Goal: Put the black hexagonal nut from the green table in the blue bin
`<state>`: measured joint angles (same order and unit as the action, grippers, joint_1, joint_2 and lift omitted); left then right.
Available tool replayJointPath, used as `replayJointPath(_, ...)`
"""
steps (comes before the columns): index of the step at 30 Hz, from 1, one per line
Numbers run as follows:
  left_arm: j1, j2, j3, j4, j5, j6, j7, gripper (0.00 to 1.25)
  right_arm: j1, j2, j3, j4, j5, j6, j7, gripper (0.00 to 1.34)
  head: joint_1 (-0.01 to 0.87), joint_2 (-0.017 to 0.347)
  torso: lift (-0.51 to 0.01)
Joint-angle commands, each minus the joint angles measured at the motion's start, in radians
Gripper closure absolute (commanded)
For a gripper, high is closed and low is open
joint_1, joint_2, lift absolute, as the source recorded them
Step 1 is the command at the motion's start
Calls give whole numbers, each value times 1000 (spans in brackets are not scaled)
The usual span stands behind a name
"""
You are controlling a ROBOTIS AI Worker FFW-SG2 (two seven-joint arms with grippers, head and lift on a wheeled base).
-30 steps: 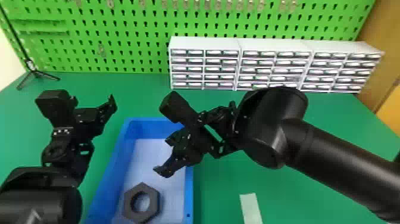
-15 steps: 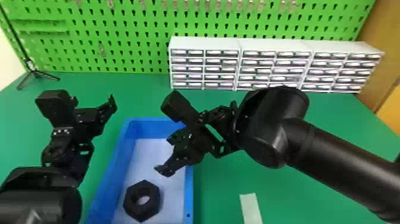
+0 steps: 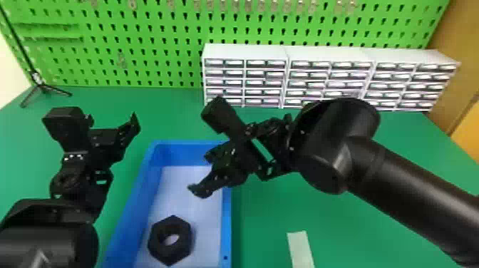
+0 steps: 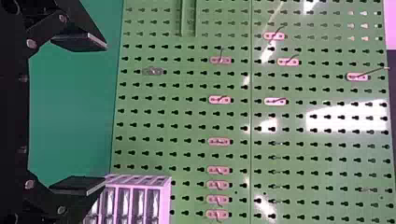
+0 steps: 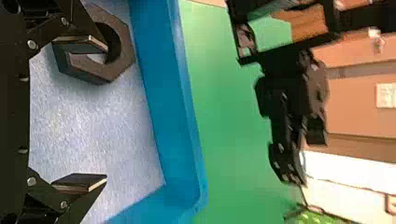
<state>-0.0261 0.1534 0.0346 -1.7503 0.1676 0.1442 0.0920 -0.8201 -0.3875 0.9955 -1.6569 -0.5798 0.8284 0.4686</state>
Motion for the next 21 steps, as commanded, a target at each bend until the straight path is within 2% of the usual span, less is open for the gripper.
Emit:
replayJointPath(1,0,0,-1,0,1,0,0,251,41,16,-98,-4,38,6,22,303,686,28,-96)
replayJointPath(5,-2,0,-2,0,3,6,0,251,61,41,-167,-6,71,14,42,303,686,28,-96)
replayJointPath(12,-5,0,-4,-1,3,9,0,252,87,64,-264,-6,124,12,62,306,686,28,-96)
replayJointPath(21,-6,0,-4,-5,6,9,0,252,174,117,-469,-6,241,11,88,303,686,28,-96)
